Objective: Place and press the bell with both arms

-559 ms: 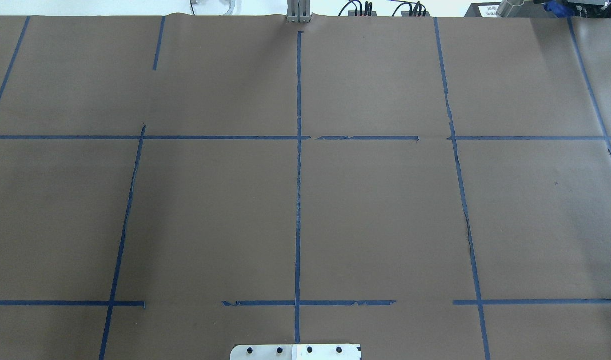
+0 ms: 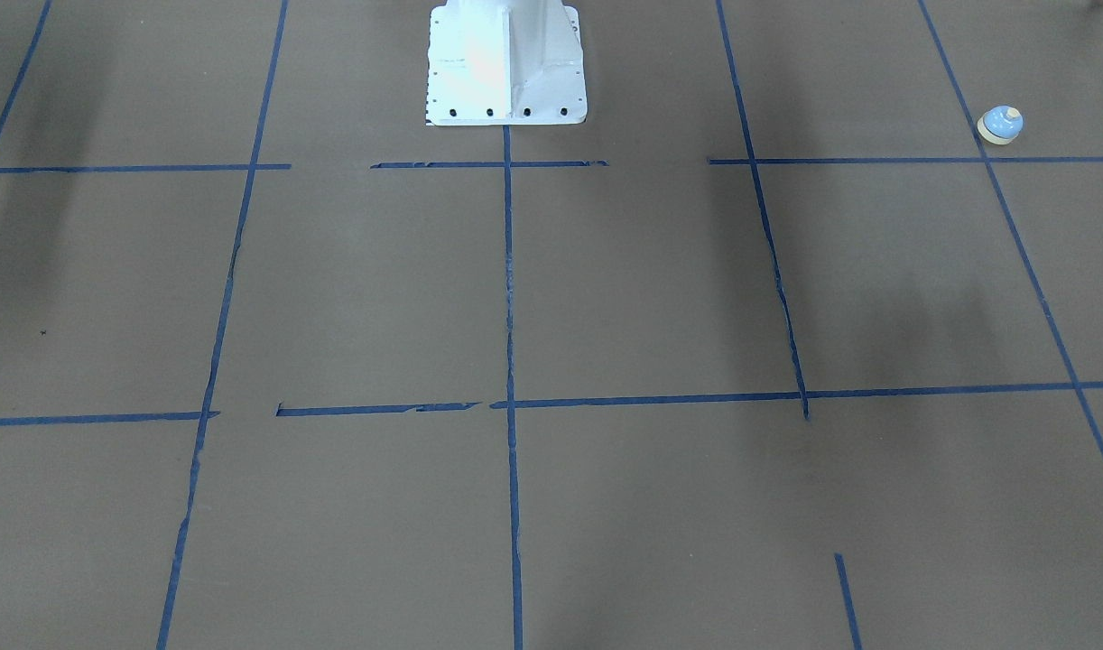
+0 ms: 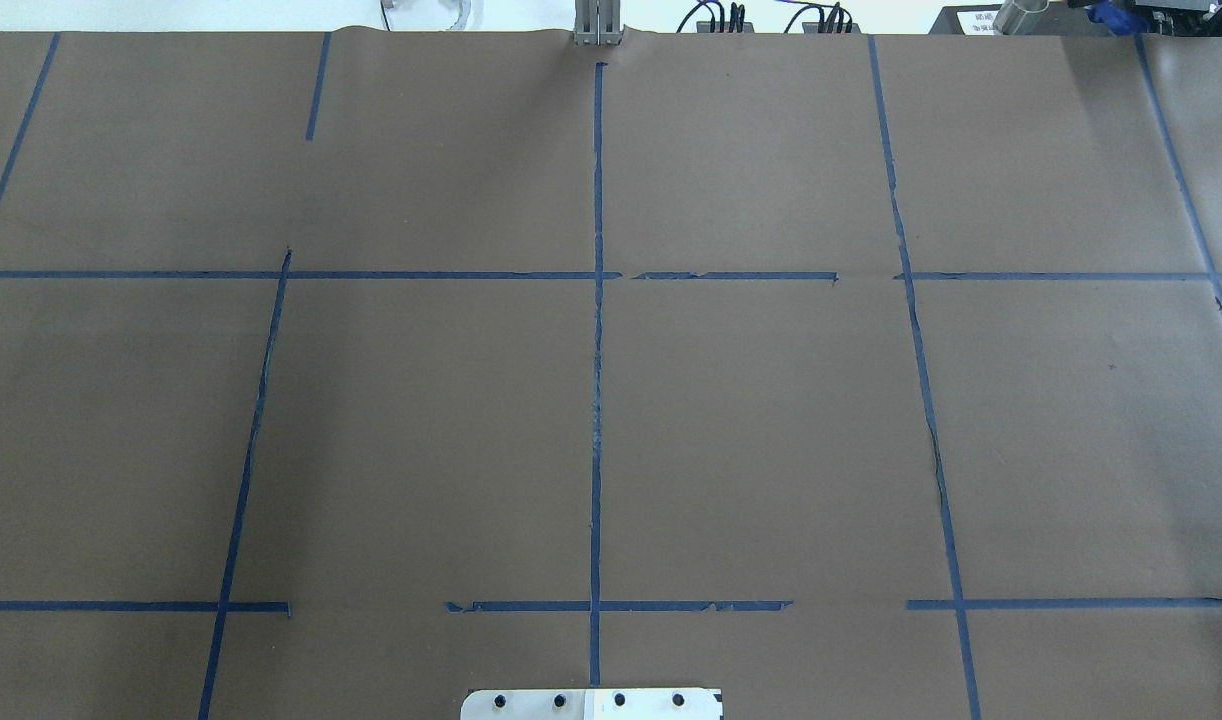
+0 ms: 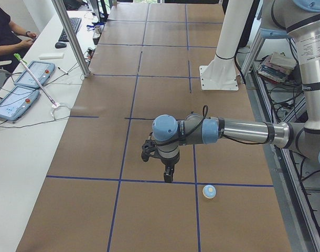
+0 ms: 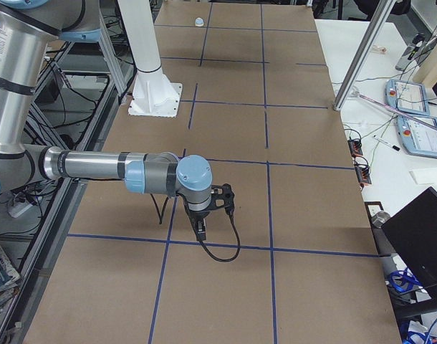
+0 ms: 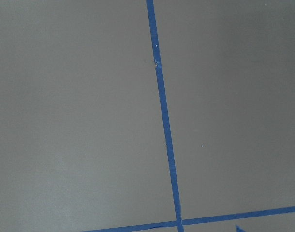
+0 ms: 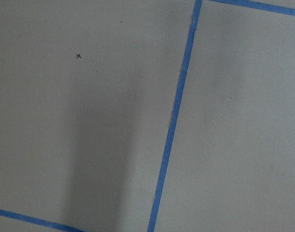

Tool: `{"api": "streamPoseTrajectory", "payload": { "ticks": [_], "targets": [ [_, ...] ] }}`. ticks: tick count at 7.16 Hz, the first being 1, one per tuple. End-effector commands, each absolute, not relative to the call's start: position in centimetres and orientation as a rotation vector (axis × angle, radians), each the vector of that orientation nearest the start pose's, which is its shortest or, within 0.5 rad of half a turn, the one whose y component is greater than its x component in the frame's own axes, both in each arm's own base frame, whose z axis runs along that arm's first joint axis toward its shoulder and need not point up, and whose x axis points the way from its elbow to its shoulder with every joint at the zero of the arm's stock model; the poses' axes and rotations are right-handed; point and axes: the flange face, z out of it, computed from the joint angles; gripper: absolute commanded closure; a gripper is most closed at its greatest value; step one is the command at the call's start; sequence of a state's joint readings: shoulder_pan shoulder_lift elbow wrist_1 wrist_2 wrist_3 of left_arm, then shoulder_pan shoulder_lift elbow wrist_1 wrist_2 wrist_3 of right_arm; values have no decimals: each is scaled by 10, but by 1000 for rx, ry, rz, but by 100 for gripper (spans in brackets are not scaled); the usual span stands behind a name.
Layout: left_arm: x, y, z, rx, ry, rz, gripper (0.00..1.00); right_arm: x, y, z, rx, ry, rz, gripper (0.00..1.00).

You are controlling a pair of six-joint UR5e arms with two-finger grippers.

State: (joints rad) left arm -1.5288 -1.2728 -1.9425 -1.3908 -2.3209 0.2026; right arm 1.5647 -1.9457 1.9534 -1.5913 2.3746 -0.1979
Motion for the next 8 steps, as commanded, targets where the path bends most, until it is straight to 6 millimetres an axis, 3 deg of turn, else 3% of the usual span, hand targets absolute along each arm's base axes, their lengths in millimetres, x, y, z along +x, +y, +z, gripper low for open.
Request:
{"api": "streamPoseTrajectory", "payload": {
  "ticks": [1, 8],
  "targets": [
    [-51, -360, 622, -33, 754, 198, 0, 59, -335, 625, 63, -809, -187, 0],
    [-50, -347, 608, 43, 756, 239, 0, 58, -334, 624, 70, -811, -185, 0]
  ]
}}
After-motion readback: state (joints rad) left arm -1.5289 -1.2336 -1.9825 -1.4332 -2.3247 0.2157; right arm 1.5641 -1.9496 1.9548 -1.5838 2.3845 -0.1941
